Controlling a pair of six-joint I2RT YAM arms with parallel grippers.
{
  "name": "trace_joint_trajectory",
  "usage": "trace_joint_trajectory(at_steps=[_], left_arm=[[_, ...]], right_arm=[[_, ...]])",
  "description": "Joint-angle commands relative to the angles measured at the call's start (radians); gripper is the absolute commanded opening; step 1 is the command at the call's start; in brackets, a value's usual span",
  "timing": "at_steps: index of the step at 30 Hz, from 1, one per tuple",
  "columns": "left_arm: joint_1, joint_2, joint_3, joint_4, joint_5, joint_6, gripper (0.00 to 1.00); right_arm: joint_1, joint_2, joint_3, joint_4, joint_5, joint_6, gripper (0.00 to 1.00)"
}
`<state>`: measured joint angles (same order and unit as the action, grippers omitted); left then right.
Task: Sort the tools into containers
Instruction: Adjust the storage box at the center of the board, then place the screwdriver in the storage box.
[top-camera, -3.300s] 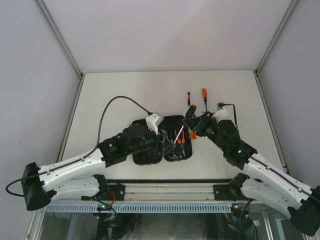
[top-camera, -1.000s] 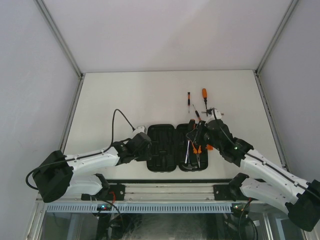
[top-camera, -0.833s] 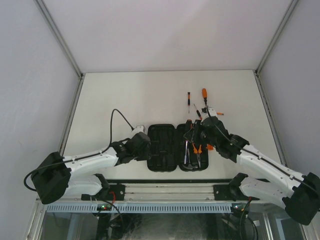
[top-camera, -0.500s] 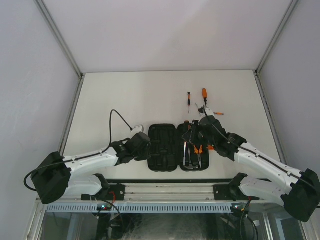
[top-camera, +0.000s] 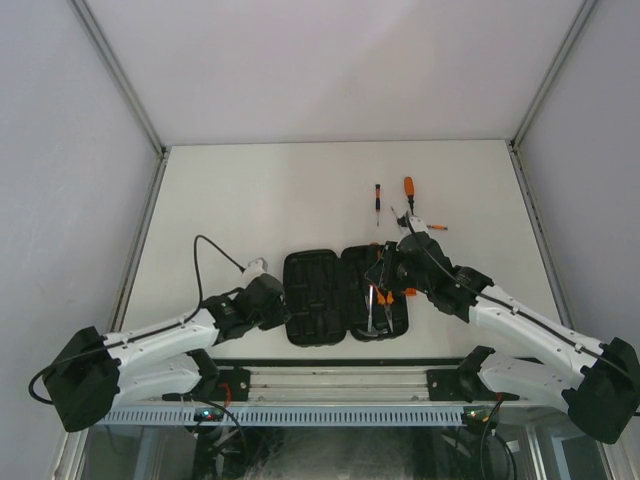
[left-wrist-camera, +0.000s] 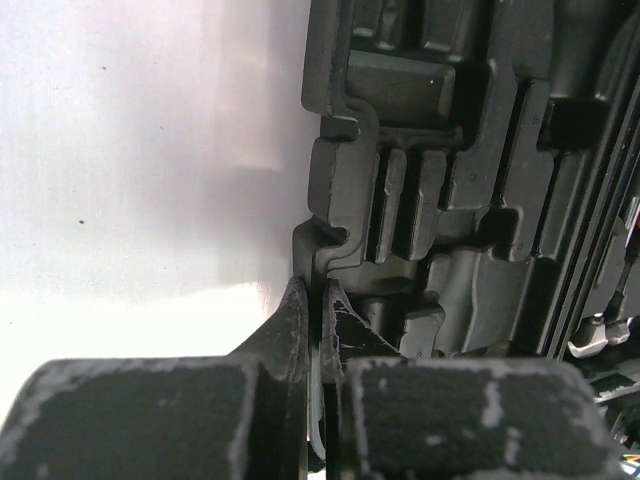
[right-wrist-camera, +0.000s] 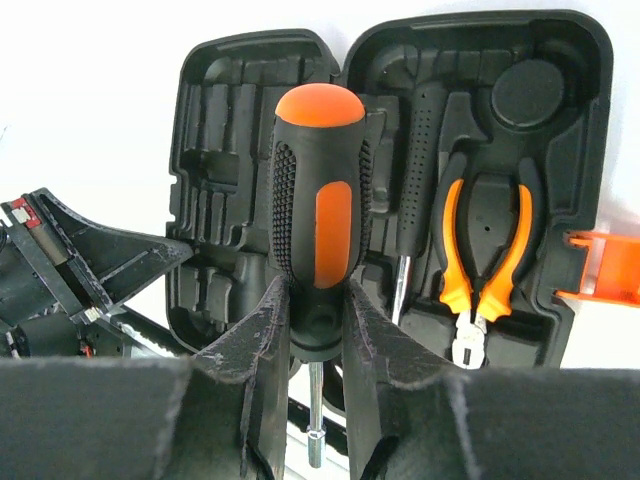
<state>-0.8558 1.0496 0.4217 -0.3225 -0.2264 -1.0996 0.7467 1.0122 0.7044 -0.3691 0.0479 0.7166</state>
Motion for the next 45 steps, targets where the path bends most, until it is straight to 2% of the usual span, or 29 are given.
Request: trace_joint_trajectory(at_steps=[1, 5, 9, 15, 18, 20, 26, 30, 35, 45], left_arm=[[0.011, -0.044, -0.013, 0.061, -0.027, -0.085, 0.00], [0.000, -0.016, -0.005, 0.096, -0.006, -0.101, 0.01], [-0.024, 0.018, 0.003, 0.134, 0.010, -0.119, 0.07], [-0.037, 0.009, 0.005, 0.126, -0.002, -0.112, 0.33], [-0.037, -0.044, 0.004, 0.070, -0.041, -0.099, 0.49], [-0.038, -0.087, 0.014, 0.017, -0.095, -0.081, 0.55], [-0.036, -0.220, 0.052, -0.128, -0.243, -0.013, 0.59], [-0.024, -0.278, 0.059, -0.173, -0.289, 0.030, 0.61], [-0.020, -0.330, 0.040, -0.182, -0.296, 0.040, 0.61], [-0.020, -0.349, 0.012, -0.159, -0.271, 0.043, 0.61]], right_arm=[[0.010, -0.012, 0.047, 0.033, 0.012, -0.002, 0.00], [0.011, 0.001, 0.051, 0.039, 0.005, 0.000, 0.00], [0.016, 0.014, 0.064, 0.030, 0.011, -0.004, 0.00], [0.031, 0.060, 0.097, 0.015, 0.020, -0.036, 0.00], [0.048, 0.095, 0.120, 0.015, 0.024, -0.054, 0.00], [0.059, 0.129, 0.143, 0.008, 0.026, -0.064, 0.00], [0.102, 0.278, 0.241, -0.006, 0.027, -0.091, 0.00], [0.129, 0.387, 0.324, -0.037, 0.038, -0.111, 0.00], [0.156, 0.513, 0.428, -0.103, 0.072, -0.132, 0.00], [0.158, 0.672, 0.521, -0.147, 0.105, -0.118, 0.00]])
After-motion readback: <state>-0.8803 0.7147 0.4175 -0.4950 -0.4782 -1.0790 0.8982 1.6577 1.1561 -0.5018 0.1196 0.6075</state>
